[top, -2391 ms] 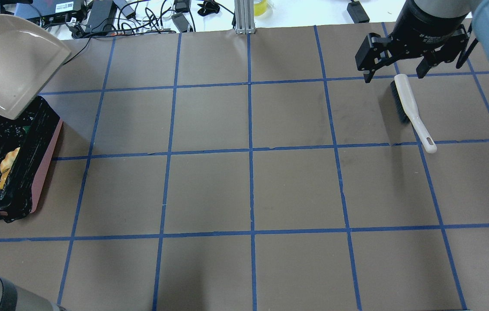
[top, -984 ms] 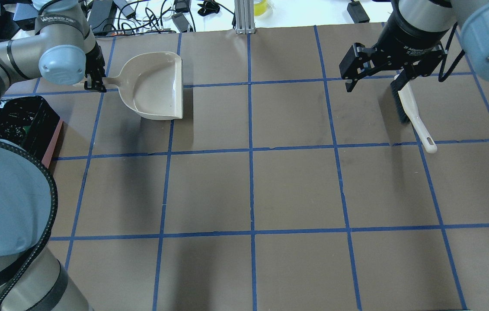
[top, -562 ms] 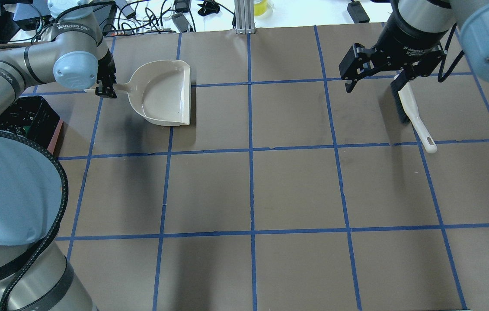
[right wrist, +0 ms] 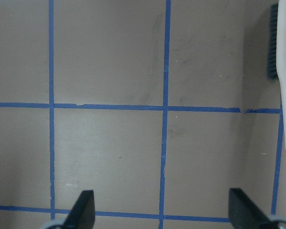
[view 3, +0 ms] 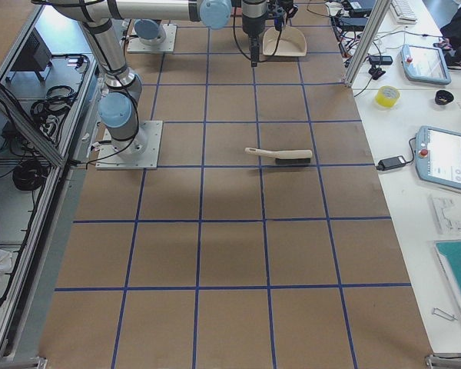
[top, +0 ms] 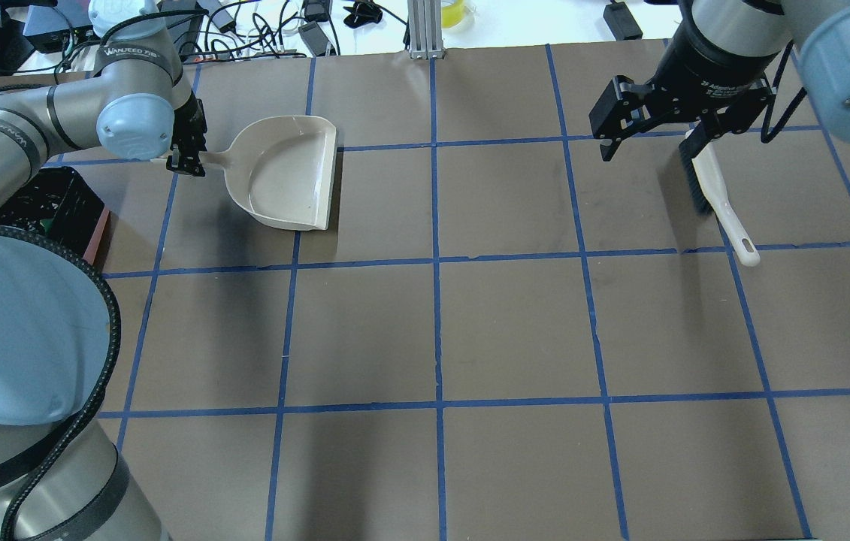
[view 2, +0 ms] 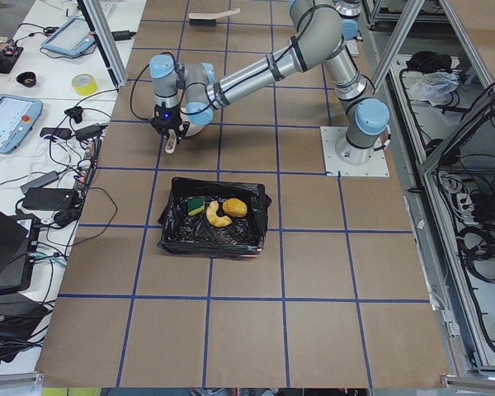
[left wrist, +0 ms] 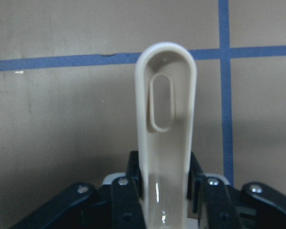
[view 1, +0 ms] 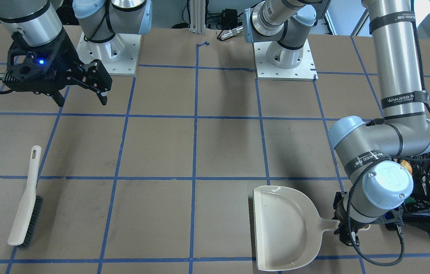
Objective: Sweep and dump trash into bin
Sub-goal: 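Lower the dustpan onto the table with the left gripper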
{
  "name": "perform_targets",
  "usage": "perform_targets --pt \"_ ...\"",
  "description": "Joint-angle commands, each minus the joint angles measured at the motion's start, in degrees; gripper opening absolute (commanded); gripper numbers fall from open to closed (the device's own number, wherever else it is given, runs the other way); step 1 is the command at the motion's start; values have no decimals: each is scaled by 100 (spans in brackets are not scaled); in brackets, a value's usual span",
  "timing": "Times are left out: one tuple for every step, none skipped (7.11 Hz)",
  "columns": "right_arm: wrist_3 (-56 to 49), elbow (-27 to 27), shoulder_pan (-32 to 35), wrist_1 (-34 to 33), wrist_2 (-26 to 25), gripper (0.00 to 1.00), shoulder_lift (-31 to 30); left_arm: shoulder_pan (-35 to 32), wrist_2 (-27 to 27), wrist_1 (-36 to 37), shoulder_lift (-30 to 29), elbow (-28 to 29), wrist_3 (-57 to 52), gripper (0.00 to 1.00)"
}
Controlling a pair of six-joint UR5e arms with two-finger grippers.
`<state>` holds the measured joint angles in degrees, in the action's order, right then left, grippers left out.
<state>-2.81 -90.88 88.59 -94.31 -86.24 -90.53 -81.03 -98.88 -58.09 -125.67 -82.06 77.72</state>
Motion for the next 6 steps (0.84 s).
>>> perform_targets --pt "26 0 0 0 2 100 -9 0 9 0 -10 -30 -2 0" --pt "26 0 0 0 -7 100 -9 0 61 -18 -1 -47 -11 0" --pt "35 0 0 9 2 100 -9 0 236 0 8 -152 -29 2" --pt "35 0 0 0 2 100 0 0 238 17 8 -196 -107 6" --pt "35 0 0 0 2 100 0 8 229 9 34 -197 -151 6" --pt "44 0 0 0 11 100 0 8 229 9 43 -179 -152 6"
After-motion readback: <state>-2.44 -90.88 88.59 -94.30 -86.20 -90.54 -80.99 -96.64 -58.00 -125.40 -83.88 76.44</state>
